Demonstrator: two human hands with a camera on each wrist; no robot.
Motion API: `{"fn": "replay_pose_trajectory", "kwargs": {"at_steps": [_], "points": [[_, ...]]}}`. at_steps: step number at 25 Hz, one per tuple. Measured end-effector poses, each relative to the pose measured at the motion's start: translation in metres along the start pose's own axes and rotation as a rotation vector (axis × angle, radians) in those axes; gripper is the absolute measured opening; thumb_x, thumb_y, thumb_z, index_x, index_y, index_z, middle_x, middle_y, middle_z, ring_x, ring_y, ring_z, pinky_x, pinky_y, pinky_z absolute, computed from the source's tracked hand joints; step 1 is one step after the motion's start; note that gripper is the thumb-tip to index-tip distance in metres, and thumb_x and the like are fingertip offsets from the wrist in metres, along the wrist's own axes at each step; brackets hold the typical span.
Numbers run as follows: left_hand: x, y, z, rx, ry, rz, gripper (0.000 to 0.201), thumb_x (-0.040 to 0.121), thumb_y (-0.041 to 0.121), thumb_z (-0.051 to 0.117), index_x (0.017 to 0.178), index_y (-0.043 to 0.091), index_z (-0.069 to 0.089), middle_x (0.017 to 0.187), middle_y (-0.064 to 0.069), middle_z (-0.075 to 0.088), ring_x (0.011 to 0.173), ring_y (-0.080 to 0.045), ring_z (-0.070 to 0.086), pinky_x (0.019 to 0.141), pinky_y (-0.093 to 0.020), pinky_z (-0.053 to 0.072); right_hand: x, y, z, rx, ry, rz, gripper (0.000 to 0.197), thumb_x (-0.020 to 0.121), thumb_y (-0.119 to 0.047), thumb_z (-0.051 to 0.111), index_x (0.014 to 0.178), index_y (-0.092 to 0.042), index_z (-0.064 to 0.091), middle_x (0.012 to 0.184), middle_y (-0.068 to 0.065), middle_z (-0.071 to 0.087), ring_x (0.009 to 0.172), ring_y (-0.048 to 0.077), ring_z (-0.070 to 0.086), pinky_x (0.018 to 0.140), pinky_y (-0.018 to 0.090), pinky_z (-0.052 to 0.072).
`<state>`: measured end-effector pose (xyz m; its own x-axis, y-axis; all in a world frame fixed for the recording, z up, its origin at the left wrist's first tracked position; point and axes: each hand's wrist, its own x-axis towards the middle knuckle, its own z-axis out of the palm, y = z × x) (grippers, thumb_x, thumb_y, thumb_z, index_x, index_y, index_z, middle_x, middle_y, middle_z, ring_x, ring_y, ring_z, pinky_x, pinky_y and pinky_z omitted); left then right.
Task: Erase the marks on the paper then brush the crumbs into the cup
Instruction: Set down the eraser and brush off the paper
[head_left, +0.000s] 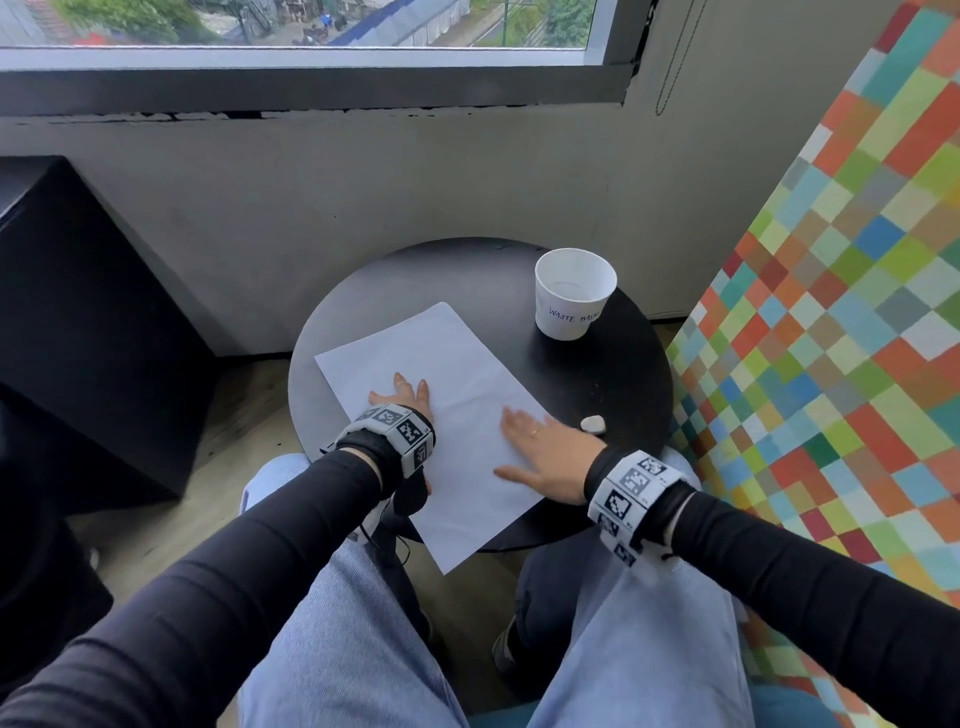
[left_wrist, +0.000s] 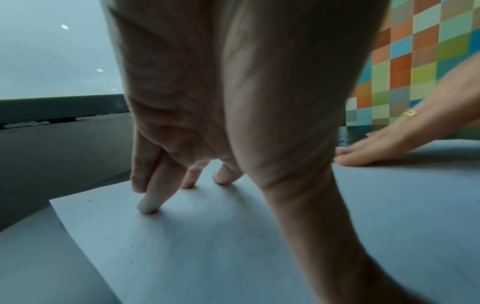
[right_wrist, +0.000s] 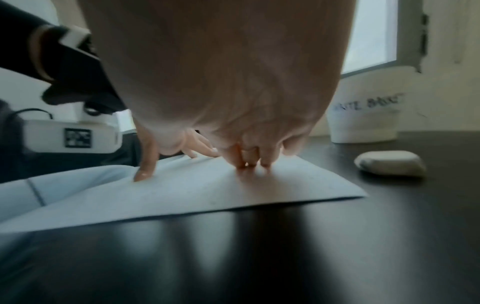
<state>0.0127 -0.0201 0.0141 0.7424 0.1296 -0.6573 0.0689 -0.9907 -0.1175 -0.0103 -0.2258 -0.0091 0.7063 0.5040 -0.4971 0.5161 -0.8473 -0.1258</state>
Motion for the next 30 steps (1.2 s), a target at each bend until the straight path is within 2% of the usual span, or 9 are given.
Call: {"fn": "replay_pose_trajectory", "kwargs": {"at_steps": [2, 4, 8, 10, 15, 20, 25, 28, 30], "points": [[-0.003, -0.001, 0.0, 0.031, 0.011, 0.009, 0.073, 0.105, 0.026, 0.044, 0.158, 0.014, -0.005, 0.164, -0.016, -0.012, 0.146, -0.047, 0.016, 0.118, -0.052, 0.019, 0.006, 0.016, -0.01, -0.038, 0.046, 0.214, 0.082, 0.096, -0.06, 0.023, 0.152, -0.005, -0.002, 0.16, 0.009, -0.006, 0.148, 0.021, 0.0, 0.119, 0.036, 0.005], [-0.005, -0.002, -0.001, 0.074, 0.024, 0.025, 0.075, 0.105, 0.027, 0.045, 0.157, 0.011, -0.006, 0.163, -0.019, -0.011, 0.145, -0.045, 0.021, 0.118, -0.05, 0.018, 0.001, 0.019, -0.013, -0.076, 0.124, 0.24, 0.083, 0.096, -0.06, 0.022, 0.151, -0.003, -0.002, 0.16, 0.012, -0.007, 0.148, 0.021, -0.003, 0.12, 0.035, 0.001], [-0.002, 0.001, 0.001, 0.017, 0.016, 0.008, 0.072, 0.105, 0.02, 0.043, 0.158, 0.013, -0.006, 0.163, -0.017, -0.013, 0.146, -0.05, 0.012, 0.118, -0.053, 0.018, -0.047, -0.048, 0.03, -0.051, 0.112, -0.352, 0.084, 0.09, -0.065, 0.011, 0.153, -0.009, 0.003, 0.16, 0.005, -0.001, 0.147, 0.017, -0.004, 0.117, 0.037, -0.01], [-0.001, 0.001, 0.001, -0.023, 0.021, 0.003, 0.071, 0.106, 0.019, 0.042, 0.158, 0.016, -0.006, 0.164, -0.015, -0.013, 0.146, -0.051, 0.01, 0.118, -0.055, 0.019, -0.062, -0.055, 0.052, -0.136, 0.063, -0.467, 0.08, 0.093, -0.066, 0.011, 0.153, -0.012, 0.01, 0.159, 0.001, 0.002, 0.147, 0.017, -0.003, 0.117, 0.041, -0.009], [-0.001, 0.003, 0.001, 0.021, 0.021, 0.0, 0.072, 0.106, 0.021, 0.042, 0.158, 0.014, -0.007, 0.163, -0.016, -0.013, 0.145, -0.051, 0.012, 0.118, -0.054, 0.018, -0.046, 0.001, 0.037, -0.042, 0.218, -0.018, 0.119, 0.061, -0.079, -0.03, 0.152, -0.009, 0.0, 0.16, 0.005, -0.007, 0.148, 0.018, -0.004, 0.115, 0.031, -0.009], [0.0, 0.001, 0.003, 0.038, 0.027, 0.021, 0.07, 0.106, 0.023, 0.041, 0.158, 0.014, -0.004, 0.163, -0.018, -0.011, 0.144, -0.052, 0.015, 0.118, -0.052, 0.018, -0.066, -0.046, 0.061, -0.103, 0.081, -0.481, 0.083, 0.092, -0.069, 0.012, 0.153, -0.011, 0.013, 0.159, 0.003, 0.008, 0.147, 0.019, 0.008, 0.116, 0.041, -0.002], [0.003, -0.002, 0.004, -0.04, 0.011, 0.004, 0.075, 0.104, 0.024, 0.046, 0.158, 0.019, -0.006, 0.164, -0.012, -0.013, 0.146, -0.05, 0.009, 0.117, -0.055, 0.022, -0.046, 0.022, 0.03, -0.054, 0.228, -0.057, 0.111, 0.067, -0.078, -0.024, 0.153, -0.012, 0.0, 0.16, 0.003, -0.005, 0.148, 0.016, 0.0, 0.115, 0.026, -0.006], [0.0, 0.005, 0.003, 0.026, 0.029, -0.008, 0.073, 0.105, 0.018, 0.043, 0.158, 0.015, -0.007, 0.163, -0.017, -0.012, 0.145, -0.053, 0.012, 0.117, -0.055, 0.02, -0.062, -0.005, 0.037, -0.069, 0.135, -0.271, 0.091, 0.085, -0.072, -0.001, 0.153, -0.013, 0.001, 0.158, -0.001, -0.008, 0.147, 0.011, -0.005, 0.115, 0.024, -0.009], [0.001, 0.006, 0.002, 0.039, 0.036, -0.01, 0.071, 0.106, 0.018, 0.041, 0.158, 0.015, -0.007, 0.163, -0.017, -0.011, 0.144, -0.053, 0.013, 0.116, -0.055, 0.021, -0.071, -0.009, 0.049, -0.038, 0.052, -0.33, 0.088, 0.086, -0.071, 0.007, 0.153, -0.015, -0.002, 0.157, -0.004, -0.011, 0.146, 0.009, -0.008, 0.115, 0.022, -0.009]]}}
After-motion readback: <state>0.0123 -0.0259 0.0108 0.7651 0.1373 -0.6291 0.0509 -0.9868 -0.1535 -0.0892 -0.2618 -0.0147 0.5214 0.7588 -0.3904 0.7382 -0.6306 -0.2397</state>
